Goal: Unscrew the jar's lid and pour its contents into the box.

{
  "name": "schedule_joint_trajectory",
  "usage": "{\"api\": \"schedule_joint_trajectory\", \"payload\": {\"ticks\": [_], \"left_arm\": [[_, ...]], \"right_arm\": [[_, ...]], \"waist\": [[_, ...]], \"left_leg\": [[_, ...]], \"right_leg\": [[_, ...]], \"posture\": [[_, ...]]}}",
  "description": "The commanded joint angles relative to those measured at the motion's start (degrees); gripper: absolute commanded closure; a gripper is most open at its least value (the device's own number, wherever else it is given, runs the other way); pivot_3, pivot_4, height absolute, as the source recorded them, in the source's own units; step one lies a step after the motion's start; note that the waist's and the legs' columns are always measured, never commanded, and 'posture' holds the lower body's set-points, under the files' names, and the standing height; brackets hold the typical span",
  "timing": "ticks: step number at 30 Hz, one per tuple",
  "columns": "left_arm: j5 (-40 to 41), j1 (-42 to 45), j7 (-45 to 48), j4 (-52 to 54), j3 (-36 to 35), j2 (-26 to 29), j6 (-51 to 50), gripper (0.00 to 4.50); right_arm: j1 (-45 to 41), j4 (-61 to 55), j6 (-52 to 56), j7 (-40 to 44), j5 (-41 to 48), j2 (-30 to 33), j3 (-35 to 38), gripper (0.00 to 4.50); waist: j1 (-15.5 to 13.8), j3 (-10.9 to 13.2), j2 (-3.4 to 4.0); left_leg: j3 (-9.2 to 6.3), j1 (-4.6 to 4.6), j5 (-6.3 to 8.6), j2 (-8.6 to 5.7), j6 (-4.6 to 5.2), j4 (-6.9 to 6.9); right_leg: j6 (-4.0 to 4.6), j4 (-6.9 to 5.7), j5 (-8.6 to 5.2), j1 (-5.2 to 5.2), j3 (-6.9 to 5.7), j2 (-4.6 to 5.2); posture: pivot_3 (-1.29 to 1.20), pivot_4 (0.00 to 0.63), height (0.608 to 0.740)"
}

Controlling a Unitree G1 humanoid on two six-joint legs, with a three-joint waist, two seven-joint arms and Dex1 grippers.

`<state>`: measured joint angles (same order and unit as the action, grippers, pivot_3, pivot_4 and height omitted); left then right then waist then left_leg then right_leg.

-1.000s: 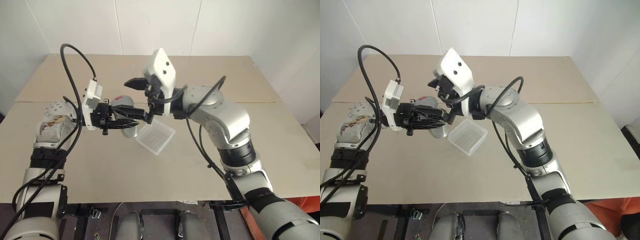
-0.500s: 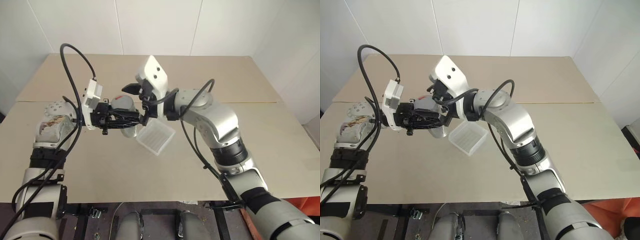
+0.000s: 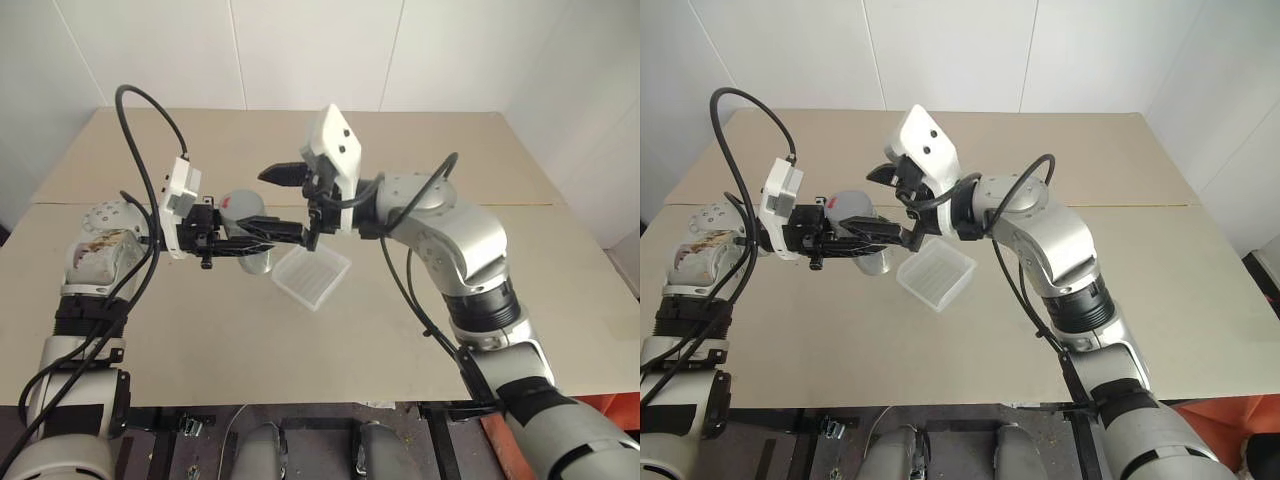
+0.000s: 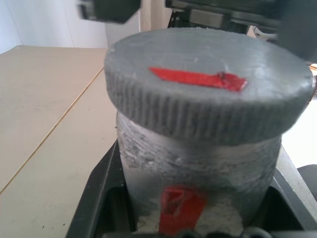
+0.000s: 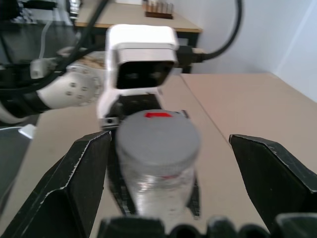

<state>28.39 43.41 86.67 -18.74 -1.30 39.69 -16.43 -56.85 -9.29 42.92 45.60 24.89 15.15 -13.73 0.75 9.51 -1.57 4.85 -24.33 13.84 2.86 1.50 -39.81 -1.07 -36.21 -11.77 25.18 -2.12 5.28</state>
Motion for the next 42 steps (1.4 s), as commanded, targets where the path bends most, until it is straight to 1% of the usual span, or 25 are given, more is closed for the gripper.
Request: {"api": "schedule_joint_trajectory", "payload": {"ticks": [1,8,16,19,21,23,27,31,32,34,36,38,42], "left_arm": [[0.6,0.5,0.4,1.9,-1.3,0.4,0.7,2.57],[0.4,0.6,0.5,1.9,-1.2,0.4,0.9,2.57],[0.4,-0.2,0.5,2.5,-1.4,0.8,1.0,2.57],[0.4,-0.4,0.4,2.7,-1.5,0.9,1.0,2.57],[0.3,-0.6,0.4,2.8,-1.4,0.9,1.0,2.57],[0.3,-0.5,0.3,2.6,-1.3,0.9,1.2,2.57],[0.2,-0.5,0.3,2.4,-1.2,0.8,1.3,2.57],[-0.9,-1.6,0.8,2.1,-0.6,1.2,2.8,2.57],[-1.2,-2.0,0.8,2.0,-0.6,1.3,3.3,2.57],[-1.3,-2.8,-0.1,2.1,-1.4,1.3,3.7,2.57],[-1.3,-3.4,-2.4,2.3,-2.6,1.0,4.2,2.57],[-1.3,-3.8,-4.2,2.5,-3.3,0.8,4.5,2.57],[-3.0,-5.7,-12.7,4.8,-5.0,-1.0,7.0,2.57]], "right_arm": [[-0.6,-1.9,-1.0,0.0,0.6,-0.9,0.6,0.05],[-2.4,2.2,-0.6,-2.1,-1.4,-4.1,-0.6,0.05],[-3.1,3.9,-0.6,-2.3,-2.2,-5.0,-0.5,0.05],[-3.3,3.9,-0.3,-2.5,-2.0,-5.2,-0.3,0.61],[-3.3,3.8,-0.1,-2.5,-1.9,-5.3,-0.1,1.33],[-3.4,3.9,0.3,-2.5,-1.7,-5.1,0.2,1.72],[-3.6,4.2,1.9,-3.0,-0.7,-5.2,1.5,1.72],[-6.3,6.5,7.9,-4.9,5.5,-5.2,9.6,1.72],[-6.7,7.0,8.9,-5.0,6.5,-4.1,11.6,1.72],[-5.4,6.3,7.4,-5.6,4.8,-0.5,12.9,1.72],[-1.6,4.1,4.7,-6.3,2.1,3.5,13.1,1.72],[1.5,2.4,2.8,-6.4,0.9,6.1,13.1,1.72],[18.4,-3.5,-4.2,-6.1,-6.0,15.5,12.2,1.72]], "waist": [[0.0,0.0,0.00],[0.0,0.0,0.00],[0.0,0.0,0.00],[0.0,0.0,0.00],[0.0,0.0,0.00],[0.0,0.0,0.00],[0.0,0.0,0.00],[0.0,0.0,0.00],[-0.1,0.0,0.00],[-0.3,0.0,0.00],[-0.6,0.0,0.00],[-0.7,0.0,-0.01],[-1.0,0.0,-0.01]], "left_leg": [[0.00,0.01,0.00,0.00,0.00,0.00],[0.01,0.01,0.00,0.00,0.00,0.00],[0.00,0.00,0.00,0.00,0.00,0.00],[0.00,0.00,0.00,0.01,0.00,0.00],[0.00,0.00,0.00,0.00,0.00,0.00],[0.00,0.00,0.00,0.00,0.00,0.00],[0.00,0.00,0.00,0.00,0.00,0.00],[0.00,0.00,0.00,0.00,0.00,0.00],[0.00,0.00,0.00,0.01,0.00,0.00],[0.00,-0.01,0.00,0.00,0.00,0.00],[0.00,-0.02,0.02,0.00,0.03,0.01],[0.01,-0.03,0.03,-0.02,0.05,0.00],[0.01,-0.04,0.03,-0.03,0.05,0.05]], "right_leg": [[0.00,0.00,0.00,0.00,0.00,0.00],[0.00,0.00,0.00,0.00,0.00,0.00],[0.00,-0.01,0.00,-0.01,0.00,0.00],[0.00,-0.01,0.00,0.00,0.00,-0.01],[0.00,-0.01,0.00,0.00,0.00,0.00],[0.00,-0.01,0.00,0.00,0.00,0.00],[0.00,-0.01,0.00,0.00,0.00,0.00],[0.00,-0.01,0.00,0.00,0.00,0.00],[0.00,-0.02,0.00,0.00,0.00,0.00],[0.01,-0.01,0.01,-0.02,-0.02,0.02],[0.00,0.02,0.00,-0.06,-0.04,0.03],[0.00,0.05,0.00,-0.06,-0.04,0.04],[-0.02,0.08,-0.01,-0.03,-0.02,0.06]], "posture": [[0.00,0.150,0.740],[0.00,0.150,0.740],[0.00,0.150,0.740],[0.00,0.150,0.740],[0.00,0.150,0.740],[0.00,0.150,0.740],[0.00,0.150,0.740],[0.00,0.150,0.740],[0.00,0.150,0.740],[0.00,0.150,0.740],[0.00,0.150,0.740],[0.00,0.150,0.740],[0.00,0.150,0.740]]}}
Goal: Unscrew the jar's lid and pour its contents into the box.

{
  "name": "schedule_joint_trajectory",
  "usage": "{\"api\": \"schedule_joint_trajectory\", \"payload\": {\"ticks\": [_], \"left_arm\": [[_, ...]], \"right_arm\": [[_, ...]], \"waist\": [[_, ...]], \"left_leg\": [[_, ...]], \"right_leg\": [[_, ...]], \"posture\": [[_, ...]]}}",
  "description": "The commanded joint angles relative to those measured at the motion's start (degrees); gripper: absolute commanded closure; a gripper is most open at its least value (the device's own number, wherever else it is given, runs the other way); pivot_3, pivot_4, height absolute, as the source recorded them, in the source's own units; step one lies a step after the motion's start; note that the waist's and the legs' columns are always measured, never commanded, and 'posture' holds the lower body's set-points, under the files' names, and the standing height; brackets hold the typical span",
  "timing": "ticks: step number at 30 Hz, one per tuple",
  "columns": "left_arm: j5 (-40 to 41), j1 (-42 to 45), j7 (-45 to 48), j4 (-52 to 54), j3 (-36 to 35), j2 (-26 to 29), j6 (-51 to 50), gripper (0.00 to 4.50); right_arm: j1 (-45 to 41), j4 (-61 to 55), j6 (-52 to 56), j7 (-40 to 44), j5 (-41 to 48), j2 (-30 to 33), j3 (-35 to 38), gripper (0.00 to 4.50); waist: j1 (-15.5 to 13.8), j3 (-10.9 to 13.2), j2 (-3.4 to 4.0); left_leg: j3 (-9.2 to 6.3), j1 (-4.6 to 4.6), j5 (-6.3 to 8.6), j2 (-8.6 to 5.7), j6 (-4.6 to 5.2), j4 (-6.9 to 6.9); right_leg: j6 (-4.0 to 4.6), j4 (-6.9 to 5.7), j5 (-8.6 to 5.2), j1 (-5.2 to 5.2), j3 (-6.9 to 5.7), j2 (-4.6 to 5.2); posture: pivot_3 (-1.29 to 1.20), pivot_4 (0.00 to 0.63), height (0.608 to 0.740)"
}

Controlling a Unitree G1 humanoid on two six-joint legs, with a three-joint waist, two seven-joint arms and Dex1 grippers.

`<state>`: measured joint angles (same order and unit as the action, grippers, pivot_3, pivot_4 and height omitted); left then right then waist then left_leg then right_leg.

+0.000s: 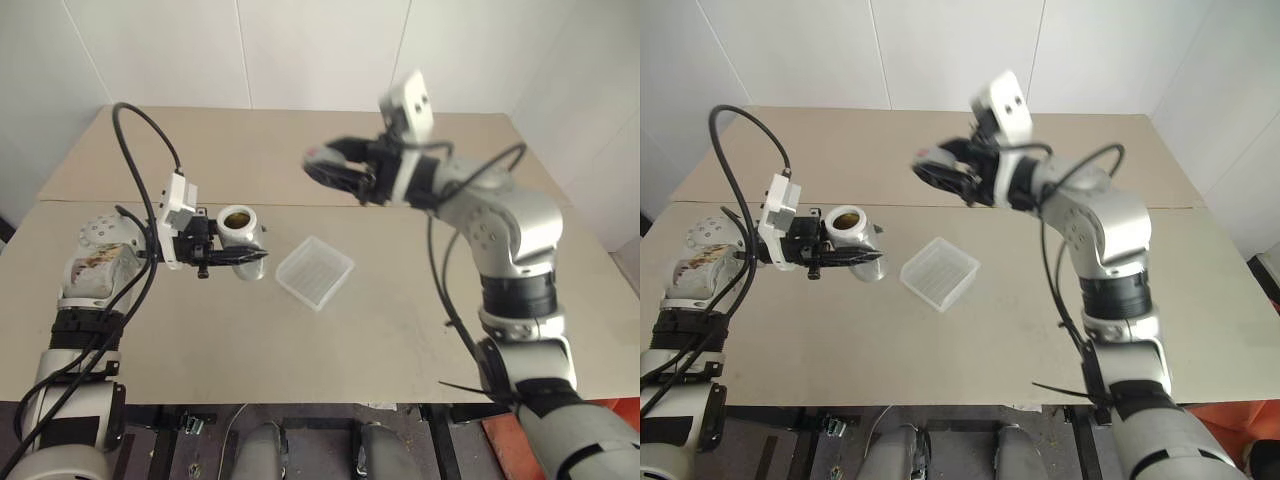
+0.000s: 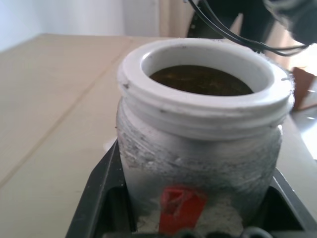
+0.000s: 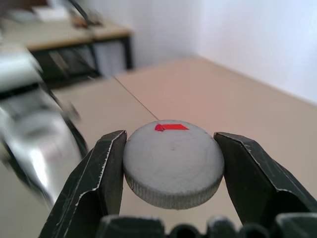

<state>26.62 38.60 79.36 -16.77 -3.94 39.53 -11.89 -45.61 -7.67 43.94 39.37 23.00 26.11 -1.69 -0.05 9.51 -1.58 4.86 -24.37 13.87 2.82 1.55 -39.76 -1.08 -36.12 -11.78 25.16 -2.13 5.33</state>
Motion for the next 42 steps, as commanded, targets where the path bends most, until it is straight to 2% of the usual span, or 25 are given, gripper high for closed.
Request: {"api": "schedule_joint_trajectory", "payload": {"ticks": [1,7,9,12,15,17,22,23,25,27,28,31,33,37,42], "left_arm": [[-1.8,-1.3,-7.2,3.4,-2.5,-1.3,2.8,2.57],[-5.9,-2.1,-15.4,6.2,-1.6,-3.3,5.0,2.57],[-7.4,-1.9,-17.7,6.3,-1.2,-4.1,5.8,2.57],[-10.9,-1.5,-21.9,6.4,-0.1,-5.4,7.9,2.57],[-16.1,-1.1,-25.7,5.3,1.7,-5.6,12.9,2.57],[-21.9,-0.4,-29.2,2.9,3.5,-5.4,20.4,2.57],[-48.4,6.5,-50.2,-9.8,12.2,-2.1,51.1,2.57],[-54.9,8.4,-56.4,-12.0,14.5,-1.0,55.3,2.57],[-76.0,14.4,-77.5,-14.5,23.4,2.8,59.8,2.57],[-95.3,20.9,-98.4,-16.1,34.1,5.5,57.6,2.57],[-101.9,23.6,-105.9,-17.4,38.6,5.8,55.5,2.57],[-112.2,29.0,-117.8,-22.6,47.3,4.3,51.0,2.57],[-115.2,30.8,-121.7,-25.3,50.4,2.6,48.1,2.57],[-118.9,31.9,-123.1,-27.2,54.0,-0.1,41.8,2.57],[-117.9,32.0,-122.7,-27.2,54.8,-1.2,39.9,2.57]], "right_arm": [[11.2,-5.9,-6.5,0.0,-5.5,6.2,-0.3,1.72],[24.7,-6.0,-8.9,-1.7,-8.6,6.8,-1.9,1.72],[25.8,-4.4,-9.8,-2.6,-10.0,6.2,-2.8,1.00],[25.3,-3.4,-9.0,-2.9,-11.3,6.4,-3.4,0.16],[24.1,-5.4,-6.9,-0.5,-9.5,8.4,-1.9,0.07],[22.5,-7.5,-3.9,2.1,-6.3,10.3,0.1,0.07],[15.6,-13.7,11.1,11.4,10.2,14.9,4.7,0.07],[14.5,-14.4,13.0,12.5,12.5,15.4,4.7,0.07],[11.0,-15.1,16.5,15.0,15.5,17.0,2.6,0.07],[8.5,-15.1,17.8,17.0,17.4,18.0,1.5,0.07],[7.3,-14.9,18.1,17.3,17.7,18.3,1.3,0.07],[4.3,-13.8,18.4,18.7,18.5,19.3,0.6,0.07],[3.3,-13.4,18.4,19.0,18.6,19.4,0.1,0.07],[2.9,-13.7,18.7,17.8,20.0,18.6,0.9,0.07],[4.6,-15.6,18.4,16.2,21.5,18.3,2.2,0.07]], "waist": [[-0.2,0.0,-0.01],[0.7,0.0,-0.01],[0.9,0.0,-0.01],[0.8,0.0,-0.01],[0.6,0.0,-0.01],[0.4,0.0,-0.01],[-0.4,0.0,-0.02],[-0.6,0.0,-0.02],[-0.7,0.0,-0.03],[-0.8,0.0,-0.03],[-0.9,0.0,-0.03],[-1.2,0.0,-0.03],[-1.3,0.0,-0.03],[-1.2,0.0,-0.04],[-1.2,0.0,-0.04]], "left_leg": [[0.01,0.00,0.01,-0.01,0.02,-0.01],[0.05,0.16,-0.01,0.01,-0.02,-0.04],[0.04,0.19,-0.03,0.01,-0.05,-0.05],[0.04,0.26,-0.03,0.00,-0.05,-0.05],[0.04,0.21,-0.03,-0.01,-0.05,-0.04],[0.04,0.19,-0.02,-0.02,-0.03,-0.05],[0.03,0.20,-0.01,-0.01,-0.01,-0.05],[0.03,0.19,-0.01,-0.01,-0.01,-0.03],[0.03,0.20,0.00,-0.01,0.00,-0.01],[0.02,0.14,0.01,-0.05,0.02,-0.03],[0.02,0.09,0.03,-0.08,0.05,-0.07],[0.06,0.04,0.06,-0.12,0.10,-0.07],[0.11,-0.02,0.07,-0.09,0.11,-0.07],[0.11,-0.22,0.06,-0.08,0.11,-0.09],[0.11,-0.34,0.07,-0.08,0.11,-0.11]], "right_leg": [[-0.01,0.03,-0.01,-0.01,0.00,0.01],[-0.01,-0.02,0.00,-0.03,0.11,-0.04],[0.01,-0.05,0.01,-0.03,0.16,-0.06],[0.00,-0.03,0.01,-0.10,0.19,-0.06],[0.00,0.02,0.01,-0.08,0.17,-0.06],[-0.01,0.05,0.01,-0.08,0.17,-0.04],[0.02,0.06,0.03,-0.09,0.12,-0.04],[0.04,0.08,0.05,-0.09,0.10,-0.04],[0.04,0.11,0.05,-0.13,0.07,-0.03],[-0.02,0.14,0.08,-0.13,0.04,0.02],[-0.05,0.12,0.09,-0.11,0.02,0.07],[-0.12,0.14,0.09,-0.07,0.02,0.13],[-0.13,0.12,0.08,0.02,0.01,0.12],[-0.13,0.01,0.08,0.22,0.01,0.11],[-0.13,-0.04,0.08,0.30,0.00,0.12]], "posture": [[0.00,0.150,0.740],[0.00,0.150,0.740],[0.00,0.150,0.740],[0.00,0.150,0.740],[0.00,0.150,0.740],[0.00,0.150,0.740],[0.00,0.150,0.740],[0.00,0.150,0.740],[0.00,0.150,0.740],[0.00,0.150,0.740],[0.00,0.150,0.740],[0.00,0.150,0.740],[0.00,0.150,0.740],[0.00,0.150,0.740],[0.00,0.150,0.740]]}}
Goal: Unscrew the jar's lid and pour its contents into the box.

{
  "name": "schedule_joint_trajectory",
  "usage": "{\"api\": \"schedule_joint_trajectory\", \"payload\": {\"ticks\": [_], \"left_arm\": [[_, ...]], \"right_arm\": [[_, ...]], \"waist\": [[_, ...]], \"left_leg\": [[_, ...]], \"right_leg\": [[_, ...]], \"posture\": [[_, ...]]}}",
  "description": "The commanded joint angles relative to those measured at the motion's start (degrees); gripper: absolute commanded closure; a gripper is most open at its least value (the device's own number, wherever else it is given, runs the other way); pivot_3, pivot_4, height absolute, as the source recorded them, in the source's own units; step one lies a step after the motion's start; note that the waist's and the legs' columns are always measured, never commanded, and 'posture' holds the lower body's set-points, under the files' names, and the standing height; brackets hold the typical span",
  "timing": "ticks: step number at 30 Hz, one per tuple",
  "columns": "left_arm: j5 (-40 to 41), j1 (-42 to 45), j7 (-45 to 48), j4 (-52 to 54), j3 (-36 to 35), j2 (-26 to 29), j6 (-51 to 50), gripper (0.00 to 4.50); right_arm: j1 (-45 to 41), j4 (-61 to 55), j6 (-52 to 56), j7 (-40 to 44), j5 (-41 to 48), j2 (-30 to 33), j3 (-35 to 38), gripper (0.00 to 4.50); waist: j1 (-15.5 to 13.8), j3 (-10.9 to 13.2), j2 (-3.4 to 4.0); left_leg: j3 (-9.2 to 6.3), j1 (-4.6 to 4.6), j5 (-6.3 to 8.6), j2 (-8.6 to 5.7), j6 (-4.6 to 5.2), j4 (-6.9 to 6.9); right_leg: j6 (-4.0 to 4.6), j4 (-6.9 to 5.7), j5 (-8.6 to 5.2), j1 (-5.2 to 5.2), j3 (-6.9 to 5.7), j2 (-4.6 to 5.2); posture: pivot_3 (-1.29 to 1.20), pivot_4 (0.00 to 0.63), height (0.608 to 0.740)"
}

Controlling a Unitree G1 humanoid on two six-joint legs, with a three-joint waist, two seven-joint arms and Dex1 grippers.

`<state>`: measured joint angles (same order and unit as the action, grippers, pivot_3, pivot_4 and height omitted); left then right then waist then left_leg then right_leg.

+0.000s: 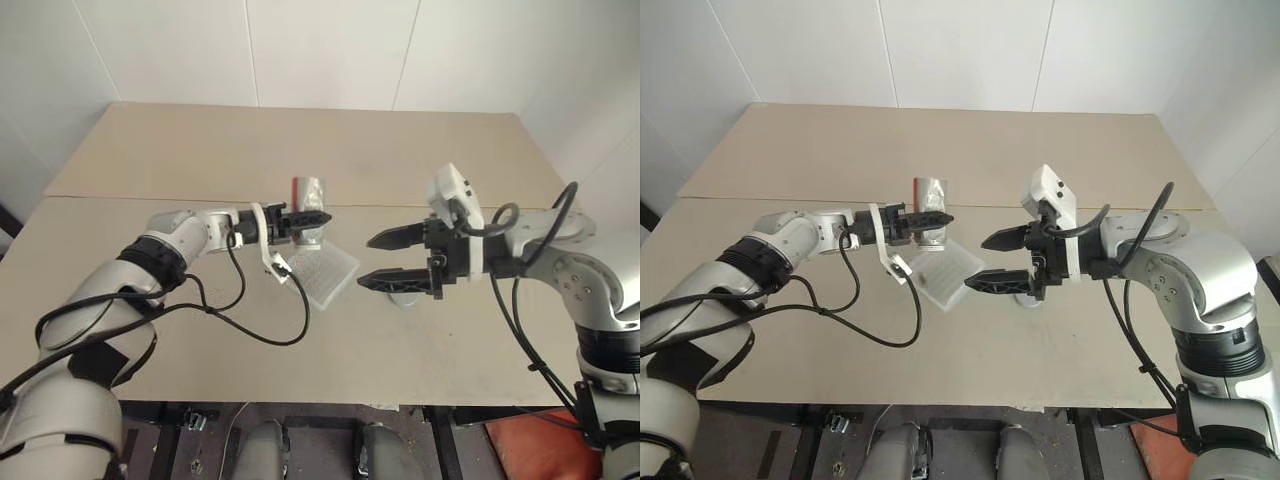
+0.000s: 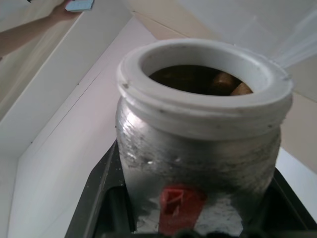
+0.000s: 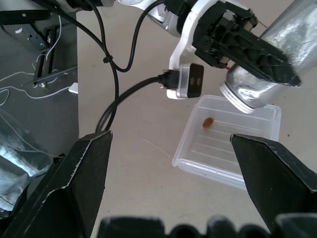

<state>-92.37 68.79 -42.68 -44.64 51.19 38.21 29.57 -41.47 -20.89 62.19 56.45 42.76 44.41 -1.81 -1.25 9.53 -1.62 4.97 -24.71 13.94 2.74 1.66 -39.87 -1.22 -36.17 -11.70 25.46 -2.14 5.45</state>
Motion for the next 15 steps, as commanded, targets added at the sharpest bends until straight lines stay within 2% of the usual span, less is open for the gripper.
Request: {"api": "schedule_joint_trajectory", "payload": {"ticks": [1,5,7,9,12,15], "left_arm": [[2.1,1.6,-0.2,0.7,-0.7,0.2,-1.0,2.57],[6.2,0.6,1.4,1.0,-2.4,1.3,1.1,2.57],[11.4,-0.4,3.8,0.9,-5.0,2.1,3.5,2.57],[21.6,-2.3,8.6,-1.0,-10.1,2.5,8.0,2.57],[40.1,-6.7,22.5,-1.9,-18.7,1.9,12.7,2.57],[70.8,-17.5,44.6,6.8,-30.7,-1.0,5.8,2.57]], "right_arm": [[1.0,-2.7,0.0,-1.4,2.0,0.0,2.5,0.07],[2.5,-3.7,-0.6,-2.5,2.8,0.2,2.9,0.07],[3.2,-4.1,-1.2,-2.8,2.7,0.3,3.0,0.07],[4.3,-4.8,-3.6,-3.0,1.5,0.1,3.0,0.07],[5.6,-5.3,-6.3,-3.2,0.0,0.4,2.6,0.07],[6.4,-5.1,-9.4,-3.6,-1.6,-0.2,2.1,0.07]], "waist": [[0.0,0.0,0.00],[0.1,0.0,0.00],[0.2,0.0,0.00],[0.4,0.0,0.00],[0.6,0.0,0.00],[0.8,0.0,0.04]], "left_leg": [[0.00,0.00,0.00,0.00,0.00,0.00],[0.00,0.02,0.00,0.00,0.00,-0.04],[-0.01,0.02,0.00,0.00,0.00,-0.04],[-0.02,0.03,0.00,0.01,0.00,-0.04],[-0.01,0.04,0.00,0.01,0.00,-0.05],[0.02,0.10,0.00,0.03,0.00,-0.08]], "right_leg": [[0.00,0.00,0.00,0.00,0.00,0.01],[0.00,0.01,0.00,-0.02,0.00,0.03],[0.00,0.01,0.00,-0.02,0.00,0.03],[0.00,0.01,0.00,-0.02,0.00,0.03],[0.01,0.00,0.00,-0.01,0.00,0.06],[0.01,0.00,0.00,-0.05,0.01,0.09]], "posture": [[0.00,0.150,0.740],[0.00,0.150,0.740],[0.00,0.150,0.740],[0.00,0.150,0.740],[0.00,0.150,0.740],[0.00,0.150,0.740]]}}
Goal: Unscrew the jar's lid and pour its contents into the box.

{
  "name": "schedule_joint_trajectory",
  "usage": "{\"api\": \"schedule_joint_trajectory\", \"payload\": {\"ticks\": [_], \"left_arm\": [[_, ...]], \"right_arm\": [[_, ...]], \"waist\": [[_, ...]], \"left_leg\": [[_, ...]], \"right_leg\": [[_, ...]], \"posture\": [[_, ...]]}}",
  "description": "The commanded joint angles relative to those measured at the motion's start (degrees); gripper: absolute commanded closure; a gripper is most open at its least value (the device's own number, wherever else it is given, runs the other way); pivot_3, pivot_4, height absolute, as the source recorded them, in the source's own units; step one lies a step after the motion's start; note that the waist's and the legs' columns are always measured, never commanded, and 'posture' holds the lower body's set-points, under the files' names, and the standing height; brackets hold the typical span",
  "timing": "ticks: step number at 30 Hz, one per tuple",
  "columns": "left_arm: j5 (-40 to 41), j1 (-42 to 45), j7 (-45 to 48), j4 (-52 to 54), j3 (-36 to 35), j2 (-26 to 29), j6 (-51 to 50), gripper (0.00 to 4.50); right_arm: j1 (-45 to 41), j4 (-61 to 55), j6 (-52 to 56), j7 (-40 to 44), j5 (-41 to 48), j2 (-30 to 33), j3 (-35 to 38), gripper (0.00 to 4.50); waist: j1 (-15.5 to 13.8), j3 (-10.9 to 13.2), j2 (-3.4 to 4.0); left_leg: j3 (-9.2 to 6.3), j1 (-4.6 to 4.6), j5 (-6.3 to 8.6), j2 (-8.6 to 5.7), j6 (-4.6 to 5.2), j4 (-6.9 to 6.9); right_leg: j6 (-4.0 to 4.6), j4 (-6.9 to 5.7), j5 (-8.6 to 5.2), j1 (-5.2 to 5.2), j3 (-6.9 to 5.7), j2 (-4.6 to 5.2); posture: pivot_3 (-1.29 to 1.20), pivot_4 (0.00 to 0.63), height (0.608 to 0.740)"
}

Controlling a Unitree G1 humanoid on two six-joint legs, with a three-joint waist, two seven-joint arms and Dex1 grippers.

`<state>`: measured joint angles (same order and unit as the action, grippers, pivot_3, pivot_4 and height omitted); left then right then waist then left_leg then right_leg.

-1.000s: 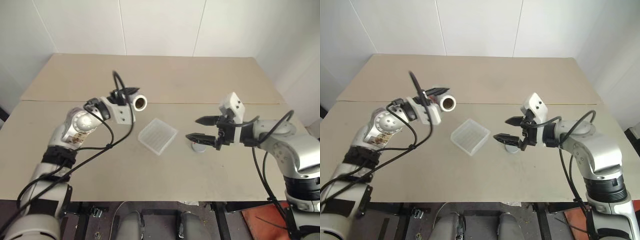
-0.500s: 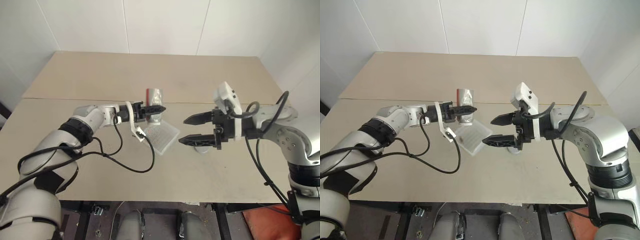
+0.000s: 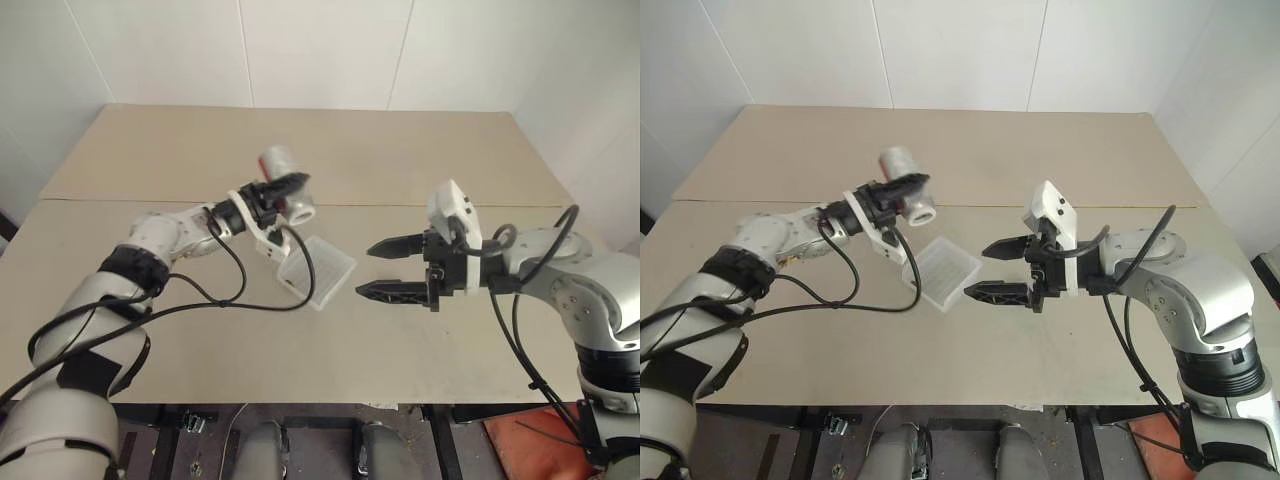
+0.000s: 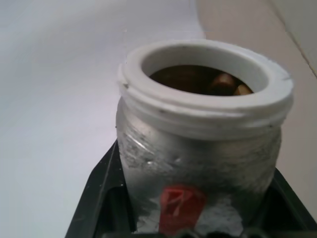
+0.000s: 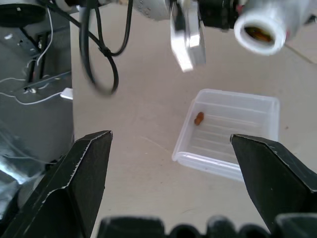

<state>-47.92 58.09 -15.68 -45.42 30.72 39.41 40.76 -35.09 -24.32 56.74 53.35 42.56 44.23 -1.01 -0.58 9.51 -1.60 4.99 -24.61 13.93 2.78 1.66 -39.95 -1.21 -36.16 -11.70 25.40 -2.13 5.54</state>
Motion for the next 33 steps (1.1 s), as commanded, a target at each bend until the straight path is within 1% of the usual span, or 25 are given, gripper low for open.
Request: {"api": "schedule_joint_trajectory", "payload": {"ticks": [1,2,3,4,5,7,10,12,14,16,20,22,26,27,29,31,33], "left_arm": [[34.8,-10.7,23.2,12.8,-14.1,-3.4,-11.3,2.57],[43.9,-15.2,28.2,19.1,-17.6,-4.6,-18.3,2.57],[49.6,-18.3,31.7,23.9,-20.2,-5.5,-23.8,2.57],[56.6,-21.8,33.6,29.5,-23.3,-6.7,-31.7,2.57],[60.9,-24.0,34.6,33.7,-25.4,-7.6,-37.5,2.57],[68.1,-28.1,35.4,39.5,-29.5,-9.3,-46.4,2.57],[73.4,-31.1,34.4,42.6,-33.6,-11.8,-55.3,2.57],[73.2,-32.0,33.9,43.1,-34.5,-13.0,-57.7,2.57],[71.7,-33.4,35.1,42.9,-33.8,-13.8,-57.8,2.57],[70.2,-34.6,36.2,42.1,-33.2,-14.5,-56.7,2.57],[67.7,-35.8,37.5,38.9,-33.4,-16.1,-54.2,2.57],[66.2,-36.3,38.7,37.6,-33.2,-16.0,-52.6,1.85],[63.7,-38.5,40.5,37.3,-33.1,-15.5,-49.9,0.71],[63.6,-39.3,41.1,38.1,-33.4,-15.3,-49.9,0.34],[64.9,-42.5,42.5,42.2,-35.0,-14.0,-51.4,0.04],[68.0,-47.5,46.1,48.6,-37.6,-11.2,-53.4,0.04],[72.3,-53.5,51.1,55.9,-40.9,-6.8,-56.3,0.04]], "right_arm": [[0.1,-1.5,-4.6,-0.7,-1.9,-0.2,1.1,0.07],[0.1,-1.3,-5.1,-1.3,-2.3,-0.6,0.9,0.07],[0.1,-1.1,-5.4,-1.7,-2.5,-0.9,0.8,0.07],[0.0,-0.9,-5.5,-2.5,-2.8,-1.4,0.8,0.07],[0.0,-0.7,-5.6,-3.0,-2.9,-1.6,0.9,0.07],[-0.4,0.1,-5.2,-4.4,-3.1,-2.7,1.2,0.07],[-1.3,1.2,-4.9,-5.7,-3.3,-3.8,1.3,0.07],[-1.7,1.5,-4.8,-6.1,-3.2,-4.0,1.3,0.07],[-2.0,1.9,-4.7,-6.5,-3.4,-4.4,1.0,0.07],[-2.1,1.9,-4.7,-6.8,-3.4,-4.6,0.7,0.07],[-2.3,1.6,-4.3,-7.0,-2.9,-5.0,0.9,0.07],[-2.3,1.6,-4.2,-7.1,-2.7,-5.1,0.9,0.00],[-2.1,1.1,-4.2,-7.2,-2.5,-5.2,0.9,0.00],[-2.0,0.9,-4.2,-7.3,-2.5,-5.1,0.8,0.00],[-1.8,0.5,-4.1,-7.3,-2.5,-4.9,0.8,0.00],[-1.3,0.1,-4.0,-7.4,-2.5,-4.6,0.9,0.00],[-0.5,-0.2,-4.0,-7.3,-2.5,-4.0,1.2,0.00]], "waist": [[0.2,0.0,0.01],[0.3,0.0,0.01],[0.4,0.0,0.01],[0.5,0.0,0.01],[0.7,0.0,0.01],[0.7,0.0,0.01],[0.5,0.0,0.01],[0.3,0.0,0.01],[0.2,0.0,0.01],[0.1,0.0,0.01],[0.0,0.0,0.01],[0.0,0.0,0.01],[0.0,0.0,0.01],[0.0,0.0,0.01],[0.1,0.0,0.01],[0.4,0.0,0.01],[0.8,0.0,0.01]], "left_leg": [[0.00,0.05,0.00,0.03,-0.01,0.01],[-0.02,0.05,0.00,0.06,0.00,-0.06],[-0.04,0.06,0.00,0.06,0.00,-0.07],[-0.08,0.08,0.00,0.08,0.00,-0.09],[-0.08,0.08,0.00,0.06,0.00,-0.12],[-0.15,0.13,-0.01,0.05,-0.01,-0.16],[-0.18,0.44,-0.01,0.03,-0.02,-0.15],[-0.20,0.53,-0.02,0.00,-0.03,-0.15],[-0.21,0.73,-0.02,0.00,-0.03,-0.14],[-0.18,0.87,-0.01,-0.01,-0.02,-0.05],[-0.18,0.87,-0.01,0.00,-0.02,-0.02],[-0.18,0.88,-0.01,0.00,-0.02,-0.03],[-0.17,0.89,-0.01,0.00,-0.02,-0.02],[-0.17,0.89,0.00,0.01,-0.02,0.01],[-0.17,0.88,0.00,0.01,-0.02,0.03],[-0.16,0.88,0.00,0.05,-0.02,0.07],[-0.22,0.87,0.01,0.09,-0.03,0.13]], "right_leg": [[0.00,-0.03,0.00,-0.04,0.03,0.00],[0.00,-0.02,0.00,-0.06,0.01,0.00],[0.00,-0.02,0.00,-0.08,0.01,-0.01],[0.00,-0.06,0.00,-0.11,0.03,-0.01],[0.00,-0.03,0.00,-0.12,0.02,-0.04],[-0.01,-0.05,0.00,-0.19,0.02,-0.07],[-0.01,-0.04,0.00,-0.48,0.02,-0.10],[-0.01,-0.03,0.01,-0.59,0.01,-0.10],[0.00,0.03,0.01,-0.82,-0.02,-0.12],[0.00,0.10,0.00,-0.97,-0.01,-0.12],[0.01,0.13,0.00,-0.96,-0.01,-0.13],[0.01,0.12,0.00,-0.97,-0.01,-0.13],[0.02,0.14,0.00,-0.98,-0.01,-0.13],[0.02,0.16,0.00,-0.98,-0.01,-0.12],[0.02,0.16,0.00,-0.95,0.00,-0.12],[0.03,0.17,0.00,-0.91,0.02,-0.12],[0.05,0.16,-0.01,-0.84,0.06,-0.12]], "posture": [[0.00,0.150,0.740],[0.00,0.150,0.740],[0.00,0.150,0.740],[0.00,0.150,0.740],[0.00,0.150,0.740],[0.00,0.150,0.740],[0.00,0.150,0.740],[0.00,0.150,0.740],[0.00,0.150,0.740],[0.00,0.150,0.740],[0.00,0.150,0.740],[0.00,0.150,0.740],[0.00,0.150,0.740],[0.00,0.150,0.740],[0.00,0.150,0.740],[0.00,0.150,0.740],[0.00,0.150,0.740]]}}
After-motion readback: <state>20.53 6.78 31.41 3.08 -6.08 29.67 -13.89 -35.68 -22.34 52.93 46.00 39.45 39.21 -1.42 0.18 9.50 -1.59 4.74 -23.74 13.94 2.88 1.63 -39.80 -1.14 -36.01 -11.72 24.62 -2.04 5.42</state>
